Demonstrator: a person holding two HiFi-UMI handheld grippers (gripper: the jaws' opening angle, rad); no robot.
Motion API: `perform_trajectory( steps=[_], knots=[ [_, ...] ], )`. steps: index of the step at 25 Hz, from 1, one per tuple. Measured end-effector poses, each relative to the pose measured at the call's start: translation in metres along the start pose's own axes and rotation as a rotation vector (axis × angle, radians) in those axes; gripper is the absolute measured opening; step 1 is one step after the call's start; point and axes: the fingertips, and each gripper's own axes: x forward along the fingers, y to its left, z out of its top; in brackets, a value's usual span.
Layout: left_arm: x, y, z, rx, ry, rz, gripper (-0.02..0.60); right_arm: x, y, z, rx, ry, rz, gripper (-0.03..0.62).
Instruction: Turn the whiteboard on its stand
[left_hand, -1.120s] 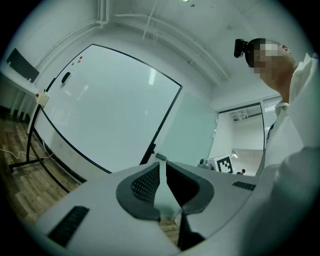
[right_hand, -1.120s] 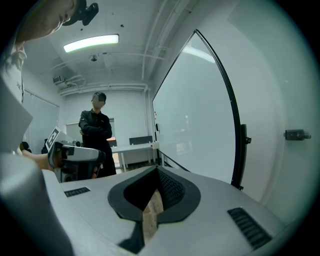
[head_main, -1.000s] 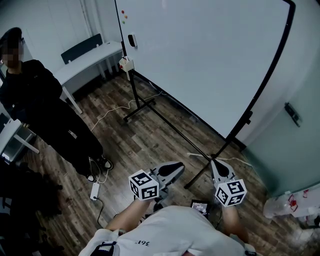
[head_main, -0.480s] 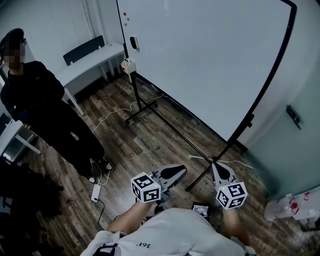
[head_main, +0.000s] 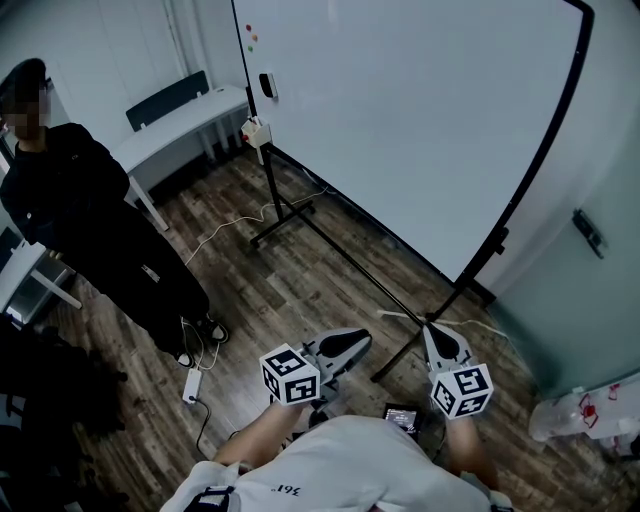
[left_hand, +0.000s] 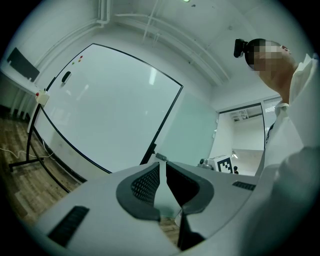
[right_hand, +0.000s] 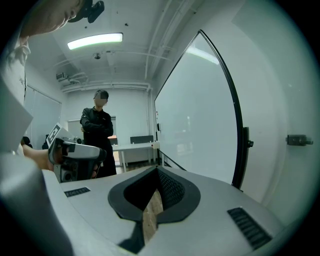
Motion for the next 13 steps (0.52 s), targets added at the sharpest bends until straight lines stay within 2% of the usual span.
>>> perform_trajectory(
  steps=[13],
  knots=[
    [0.0033,0.0031,0.0026,-0.001,0.011,-0.003,0.046,0.0069,0.0024,0.0023,-0.028,0.015,0.018,0.025]
  ],
)
